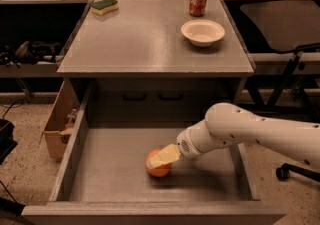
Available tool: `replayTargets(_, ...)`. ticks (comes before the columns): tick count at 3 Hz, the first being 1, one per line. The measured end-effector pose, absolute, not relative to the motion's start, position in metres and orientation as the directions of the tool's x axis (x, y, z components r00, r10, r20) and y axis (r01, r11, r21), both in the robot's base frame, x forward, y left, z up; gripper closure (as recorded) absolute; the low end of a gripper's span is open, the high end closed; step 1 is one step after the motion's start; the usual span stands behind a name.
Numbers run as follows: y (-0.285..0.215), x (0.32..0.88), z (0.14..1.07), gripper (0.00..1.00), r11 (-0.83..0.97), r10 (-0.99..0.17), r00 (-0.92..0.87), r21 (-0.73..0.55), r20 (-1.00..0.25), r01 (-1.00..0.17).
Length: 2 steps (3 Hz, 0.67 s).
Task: Place orange into top drawer
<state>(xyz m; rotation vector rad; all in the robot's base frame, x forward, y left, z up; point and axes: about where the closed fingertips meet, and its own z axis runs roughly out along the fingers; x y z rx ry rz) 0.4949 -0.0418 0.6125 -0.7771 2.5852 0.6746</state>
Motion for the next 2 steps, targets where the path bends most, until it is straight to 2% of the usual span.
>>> replayTargets(1, -0.035, 0.492, 0.627, 0.0, 0.707, -0.452, -0.762, 0.336, -0.463, -0.623)
replayTargets(2, -0.034, 0.485, 0.695, 0.0, 0.644, -0.51, -0.683, 0.295, -0.522, -0.706)
